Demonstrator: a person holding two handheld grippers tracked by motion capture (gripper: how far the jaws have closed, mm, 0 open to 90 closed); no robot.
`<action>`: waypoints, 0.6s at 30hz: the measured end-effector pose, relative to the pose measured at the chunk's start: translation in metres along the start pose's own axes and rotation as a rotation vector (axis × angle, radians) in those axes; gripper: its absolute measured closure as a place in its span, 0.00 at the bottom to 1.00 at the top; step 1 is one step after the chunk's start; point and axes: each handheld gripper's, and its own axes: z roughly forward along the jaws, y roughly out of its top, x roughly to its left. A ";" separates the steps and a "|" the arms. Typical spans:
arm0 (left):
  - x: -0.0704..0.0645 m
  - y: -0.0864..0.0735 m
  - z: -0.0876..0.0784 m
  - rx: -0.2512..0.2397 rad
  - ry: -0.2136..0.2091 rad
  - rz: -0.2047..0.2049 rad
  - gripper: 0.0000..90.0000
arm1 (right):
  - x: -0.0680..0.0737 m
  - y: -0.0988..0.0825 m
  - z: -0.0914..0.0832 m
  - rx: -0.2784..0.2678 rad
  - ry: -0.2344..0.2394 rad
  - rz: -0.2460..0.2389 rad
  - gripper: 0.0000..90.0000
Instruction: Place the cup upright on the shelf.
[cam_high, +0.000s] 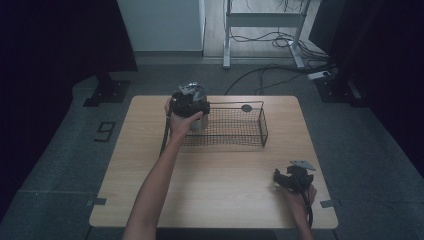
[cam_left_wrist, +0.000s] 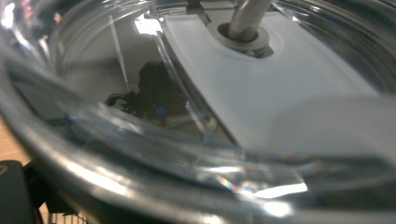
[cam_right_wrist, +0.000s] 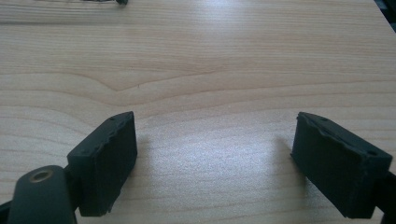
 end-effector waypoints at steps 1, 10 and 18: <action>0.000 -0.001 0.002 0.007 0.000 0.007 0.04 | 0.000 0.000 0.000 0.000 0.000 0.000 0.15; -0.004 -0.012 0.019 0.040 0.009 0.014 0.04 | 0.000 0.000 0.000 0.000 0.000 -0.001 0.15; -0.002 -0.020 0.026 0.061 0.018 0.010 0.04 | 0.000 0.000 0.000 0.000 0.000 -0.001 0.15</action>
